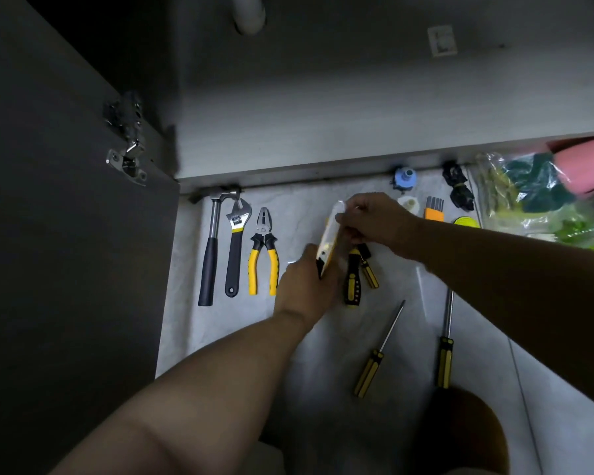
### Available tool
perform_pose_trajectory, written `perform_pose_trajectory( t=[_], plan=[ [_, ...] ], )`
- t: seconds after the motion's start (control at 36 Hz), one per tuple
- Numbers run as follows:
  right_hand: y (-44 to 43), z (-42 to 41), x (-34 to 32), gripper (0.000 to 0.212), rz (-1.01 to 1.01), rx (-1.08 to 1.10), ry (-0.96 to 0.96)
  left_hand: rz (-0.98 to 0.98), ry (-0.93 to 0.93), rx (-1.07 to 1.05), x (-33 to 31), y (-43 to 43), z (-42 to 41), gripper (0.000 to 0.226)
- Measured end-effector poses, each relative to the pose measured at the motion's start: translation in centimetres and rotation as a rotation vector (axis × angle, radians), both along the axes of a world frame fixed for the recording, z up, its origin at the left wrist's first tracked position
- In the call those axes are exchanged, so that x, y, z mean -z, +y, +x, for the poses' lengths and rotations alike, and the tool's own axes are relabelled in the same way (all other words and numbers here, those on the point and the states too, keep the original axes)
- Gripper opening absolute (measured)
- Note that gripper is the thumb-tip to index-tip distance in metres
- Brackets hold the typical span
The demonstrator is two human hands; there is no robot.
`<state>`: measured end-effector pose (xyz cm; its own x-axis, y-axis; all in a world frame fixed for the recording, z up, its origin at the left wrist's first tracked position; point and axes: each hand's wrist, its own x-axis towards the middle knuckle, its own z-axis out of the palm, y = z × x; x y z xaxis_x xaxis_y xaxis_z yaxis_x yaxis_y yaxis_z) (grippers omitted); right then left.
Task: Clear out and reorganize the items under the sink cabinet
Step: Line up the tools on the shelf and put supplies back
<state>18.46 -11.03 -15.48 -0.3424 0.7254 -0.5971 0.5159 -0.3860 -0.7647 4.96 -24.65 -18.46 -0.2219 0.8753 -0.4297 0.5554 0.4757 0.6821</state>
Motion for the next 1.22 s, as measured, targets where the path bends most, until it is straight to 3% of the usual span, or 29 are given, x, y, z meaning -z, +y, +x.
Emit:
perform_pose_trajectory(
  t=[0.11, 0.22, 0.33, 0.44, 0.75, 0.86, 1.03, 1.22],
  plan=[
    [-0.9, 0.2, 0.8, 0.012, 0.288, -0.376, -0.304, -0.082, 0.160, -0.127, 0.0, 0.9, -0.6, 0.033],
    [-2.4, 0.8, 0.6, 0.013, 0.283, -0.701, -0.429, -0.129, 0.252, -0.097, 0.1, 0.9, -1.0, 0.033],
    [-4.1, 0.6, 0.2, 0.013, 0.190, -0.811, -0.492, -0.171, 0.223, -0.134, 0.0, 1.1, -0.8, 0.025],
    [-5.1, 0.4, 0.1, 0.019, 0.225, -0.879, -0.564, -0.185, 0.213, -0.137, -0.3, 0.9, -0.5, 0.037],
    [-6.7, 0.5, 1.6, 0.033, 0.378, -0.817, -0.491, -0.188, 0.472, 0.262, 0.0, -0.5, -1.4, 0.100],
    [-6.6, 0.2, 1.7, 0.029, 0.370, -0.800, -0.456, -0.163, 0.527, 0.291, 0.2, -0.4, -1.6, 0.098],
    [-6.5, -0.5, 1.8, 0.030, 0.395, -0.734, -0.433, -0.209, 0.520, 0.220, -0.2, 0.2, -2.3, 0.069],
    [-6.6, -1.3, 2.3, 0.029, 0.403, -0.659, -0.425, -0.161, 0.563, 0.319, -0.4, 0.4, -2.7, 0.081]
  ],
)
